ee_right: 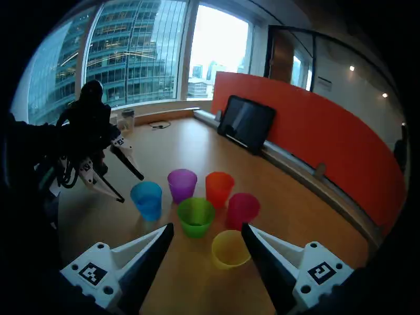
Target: Pour water
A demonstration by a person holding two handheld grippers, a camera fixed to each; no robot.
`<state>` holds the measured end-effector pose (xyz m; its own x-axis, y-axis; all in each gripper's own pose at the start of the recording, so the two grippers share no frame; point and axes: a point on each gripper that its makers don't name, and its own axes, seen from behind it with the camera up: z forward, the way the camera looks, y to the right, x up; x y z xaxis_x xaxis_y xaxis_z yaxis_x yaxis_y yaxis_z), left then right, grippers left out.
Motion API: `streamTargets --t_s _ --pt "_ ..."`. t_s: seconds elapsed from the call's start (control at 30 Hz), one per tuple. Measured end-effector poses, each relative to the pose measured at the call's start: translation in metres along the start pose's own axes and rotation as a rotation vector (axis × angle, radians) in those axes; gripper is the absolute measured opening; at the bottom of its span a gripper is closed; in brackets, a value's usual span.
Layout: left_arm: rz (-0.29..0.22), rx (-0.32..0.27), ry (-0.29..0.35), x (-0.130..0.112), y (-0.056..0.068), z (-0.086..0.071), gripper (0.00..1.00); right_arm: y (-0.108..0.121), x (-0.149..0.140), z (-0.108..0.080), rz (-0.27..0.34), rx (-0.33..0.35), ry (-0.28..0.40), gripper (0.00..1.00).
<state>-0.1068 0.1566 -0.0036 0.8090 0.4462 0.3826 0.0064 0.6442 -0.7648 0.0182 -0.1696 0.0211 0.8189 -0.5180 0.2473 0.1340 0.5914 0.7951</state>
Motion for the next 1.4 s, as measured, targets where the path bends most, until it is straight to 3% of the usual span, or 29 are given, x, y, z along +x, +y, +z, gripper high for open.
streamTargets --t_s 0.27,0.67,1.4 --pt "-0.007 -0.009 -0.008 -0.003 -0.005 0.016 0.97 -0.001 -0.005 0.022 -0.006 0.020 -0.026 1.00" --pt "-0.009 -0.040 -0.016 -0.003 -0.002 0.038 0.96 -0.004 -0.010 0.046 -0.006 0.050 -0.050 1.00" --pt "-0.010 -0.061 -0.019 0.010 0.001 0.055 0.96 0.004 -0.017 0.056 0.012 0.059 -0.054 1.00"
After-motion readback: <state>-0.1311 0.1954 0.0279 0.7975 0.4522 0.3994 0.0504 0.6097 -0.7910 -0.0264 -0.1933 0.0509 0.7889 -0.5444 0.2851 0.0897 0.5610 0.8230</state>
